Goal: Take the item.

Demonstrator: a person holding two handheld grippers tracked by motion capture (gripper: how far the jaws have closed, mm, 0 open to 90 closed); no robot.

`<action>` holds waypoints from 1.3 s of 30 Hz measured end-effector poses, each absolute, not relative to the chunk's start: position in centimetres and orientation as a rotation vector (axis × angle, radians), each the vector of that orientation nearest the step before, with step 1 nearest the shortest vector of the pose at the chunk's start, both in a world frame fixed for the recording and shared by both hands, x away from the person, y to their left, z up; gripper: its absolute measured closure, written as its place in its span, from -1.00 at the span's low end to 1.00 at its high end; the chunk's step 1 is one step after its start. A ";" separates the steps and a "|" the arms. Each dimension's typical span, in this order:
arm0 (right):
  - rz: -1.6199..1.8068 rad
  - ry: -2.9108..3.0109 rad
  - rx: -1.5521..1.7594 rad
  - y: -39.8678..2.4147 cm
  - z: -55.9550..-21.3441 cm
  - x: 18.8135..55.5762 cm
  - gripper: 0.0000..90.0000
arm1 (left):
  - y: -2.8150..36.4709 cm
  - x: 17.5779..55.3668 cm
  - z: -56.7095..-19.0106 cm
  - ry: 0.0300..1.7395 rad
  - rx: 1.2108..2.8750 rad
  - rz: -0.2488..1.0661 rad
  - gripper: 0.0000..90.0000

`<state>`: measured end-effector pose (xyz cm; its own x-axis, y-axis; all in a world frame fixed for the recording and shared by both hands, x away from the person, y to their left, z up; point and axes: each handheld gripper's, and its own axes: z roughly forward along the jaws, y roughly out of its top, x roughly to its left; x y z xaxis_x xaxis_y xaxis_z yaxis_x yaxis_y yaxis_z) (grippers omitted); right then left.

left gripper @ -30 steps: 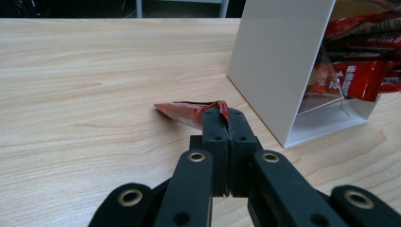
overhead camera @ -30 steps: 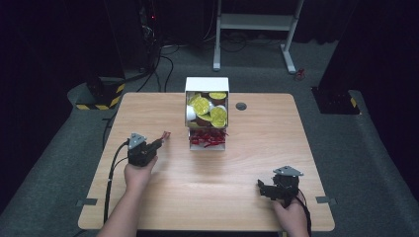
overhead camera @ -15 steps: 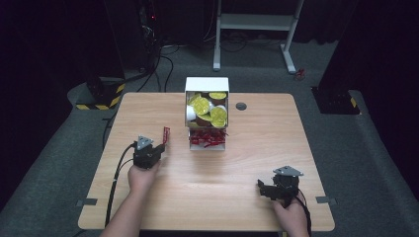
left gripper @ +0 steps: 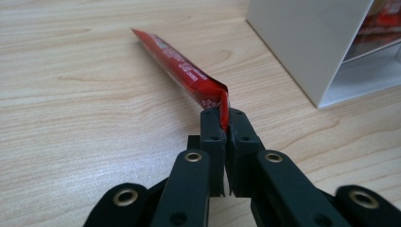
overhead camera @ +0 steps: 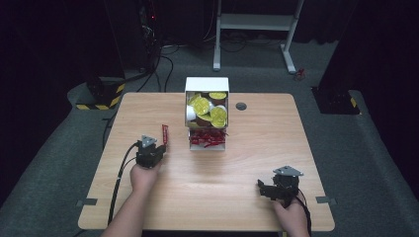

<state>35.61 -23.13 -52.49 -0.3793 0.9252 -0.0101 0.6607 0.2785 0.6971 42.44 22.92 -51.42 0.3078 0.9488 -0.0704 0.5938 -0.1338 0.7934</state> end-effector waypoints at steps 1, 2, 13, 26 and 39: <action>0.860 2.138 1.428 -23.1 -52.5 35.6 -0.83 | 22.9 42.4 -51.5 1.380 1.834 0.604 0.92; 0.860 2.138 1.428 -23.1 -52.5 35.6 -0.83 | 22.9 42.4 -51.6 1.385 1.838 0.614 0.92; 0.860 2.138 1.428 -23.1 -52.5 35.6 -0.83 | 23.1 42.3 -52.1 1.410 1.858 0.629 0.85; 0.860 2.139 1.428 -23.1 -52.5 35.6 -0.83 | 24.3 41.5 -51.1 1.408 1.851 0.658 0.39; 0.860 2.138 1.428 -23.1 -52.5 35.6 -0.83 | 24.3 39.8 -50.0 1.354 1.834 0.661 0.20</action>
